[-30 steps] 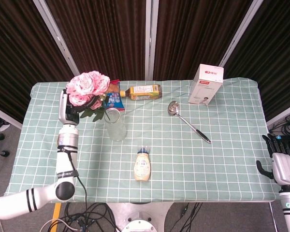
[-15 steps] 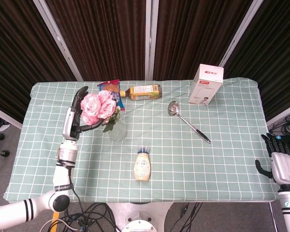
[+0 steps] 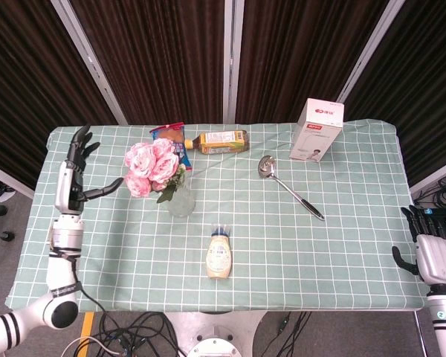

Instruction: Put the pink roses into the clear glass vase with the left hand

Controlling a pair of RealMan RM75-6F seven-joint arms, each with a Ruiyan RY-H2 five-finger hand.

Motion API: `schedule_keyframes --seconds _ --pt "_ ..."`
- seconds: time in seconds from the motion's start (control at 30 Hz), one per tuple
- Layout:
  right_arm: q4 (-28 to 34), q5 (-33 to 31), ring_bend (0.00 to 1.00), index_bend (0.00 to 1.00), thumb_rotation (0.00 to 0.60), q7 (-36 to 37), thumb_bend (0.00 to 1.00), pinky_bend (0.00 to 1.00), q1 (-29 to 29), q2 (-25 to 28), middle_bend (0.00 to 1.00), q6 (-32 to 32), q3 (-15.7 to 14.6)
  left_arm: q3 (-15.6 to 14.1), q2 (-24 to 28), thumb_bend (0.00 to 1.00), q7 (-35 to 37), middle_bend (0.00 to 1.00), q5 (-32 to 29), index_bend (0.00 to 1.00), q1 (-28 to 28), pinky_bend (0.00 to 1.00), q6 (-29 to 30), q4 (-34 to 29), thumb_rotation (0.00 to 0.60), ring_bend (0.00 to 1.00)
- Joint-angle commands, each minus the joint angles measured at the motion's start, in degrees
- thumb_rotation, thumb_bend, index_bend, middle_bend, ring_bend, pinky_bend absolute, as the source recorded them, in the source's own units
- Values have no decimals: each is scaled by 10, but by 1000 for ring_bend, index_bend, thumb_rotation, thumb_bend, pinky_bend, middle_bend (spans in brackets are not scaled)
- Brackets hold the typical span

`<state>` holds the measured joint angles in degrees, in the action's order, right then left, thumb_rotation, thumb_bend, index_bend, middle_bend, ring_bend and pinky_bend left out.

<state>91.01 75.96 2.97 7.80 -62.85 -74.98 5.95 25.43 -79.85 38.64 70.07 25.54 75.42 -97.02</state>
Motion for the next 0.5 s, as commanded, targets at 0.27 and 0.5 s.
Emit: schedule_keyframes --seconds 0.27,0.5 --pt "7 2 0 0 600 -9 330 0 -5 4 0 -9 -1 -121 110 31 -232 113 105 221 -54 142 4 140 600 29" --pt "14 10 0 0 600 -55 330 0 -12 -2 0 -42 0 -190 138 32 -397 91 121 165 -74 131 -24 146 600 29"
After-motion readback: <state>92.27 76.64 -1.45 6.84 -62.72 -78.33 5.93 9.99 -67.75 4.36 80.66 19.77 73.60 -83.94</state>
